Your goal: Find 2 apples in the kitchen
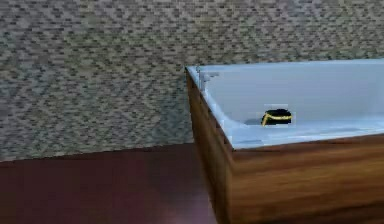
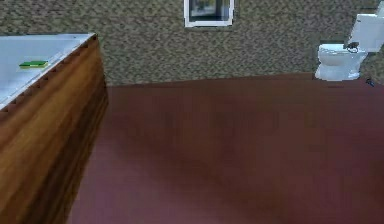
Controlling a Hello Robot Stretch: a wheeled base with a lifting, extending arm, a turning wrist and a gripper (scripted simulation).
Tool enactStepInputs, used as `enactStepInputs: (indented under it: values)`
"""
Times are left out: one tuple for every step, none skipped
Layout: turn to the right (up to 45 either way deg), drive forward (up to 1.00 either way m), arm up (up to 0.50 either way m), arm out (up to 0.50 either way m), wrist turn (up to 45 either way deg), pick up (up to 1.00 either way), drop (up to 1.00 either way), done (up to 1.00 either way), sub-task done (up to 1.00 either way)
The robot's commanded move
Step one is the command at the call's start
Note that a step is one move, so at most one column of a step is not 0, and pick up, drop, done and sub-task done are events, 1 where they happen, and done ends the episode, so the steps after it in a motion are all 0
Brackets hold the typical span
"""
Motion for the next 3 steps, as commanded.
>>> enactStepInputs:
  values:
    - [-45.0,0.00,0.00,0.00,0.0,0.00,0.00,0.00,0.00]
    - [-12.0,0.00,0.00,0.00,0.0,0.00,0.00,0.00,0.00]
    - [0.0,0.45,0.00,0.00,0.0,0.00,0.00,0.00,0.00]
